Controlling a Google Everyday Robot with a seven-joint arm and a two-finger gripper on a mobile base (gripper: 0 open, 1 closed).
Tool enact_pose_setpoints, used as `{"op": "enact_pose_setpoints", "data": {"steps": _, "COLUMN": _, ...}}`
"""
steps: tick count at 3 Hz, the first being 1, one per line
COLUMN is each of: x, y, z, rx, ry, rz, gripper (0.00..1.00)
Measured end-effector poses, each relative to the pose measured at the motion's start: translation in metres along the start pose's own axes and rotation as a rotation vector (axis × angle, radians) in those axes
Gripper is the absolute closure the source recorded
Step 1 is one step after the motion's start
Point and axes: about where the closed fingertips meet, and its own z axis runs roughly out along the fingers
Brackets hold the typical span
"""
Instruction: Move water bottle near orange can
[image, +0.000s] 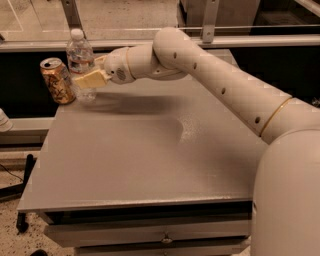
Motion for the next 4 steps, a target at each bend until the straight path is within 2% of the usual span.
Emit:
{"op": "enact_pose_setpoints", "data": {"steps": 2, "x": 0.0009, "y": -0.0041, "z": -0.0021, "rx": -0.016, "ry": 0.031, "rz": -0.027, "gripper": 0.05}}
{"op": "enact_pose_setpoints", "data": {"steps": 3, "x": 0.0008, "y": -0.0061, "z": -0.0037, "rx": -0.027, "ry": 0.048, "rz": -0.041, "gripper": 0.0}}
{"op": "enact_pose_setpoints", "data": {"steps": 4, "x": 0.0014, "y": -0.0066, "z": -0.0044, "rx": -0.032, "ry": 0.055, "rz": -0.047, "gripper": 0.0}}
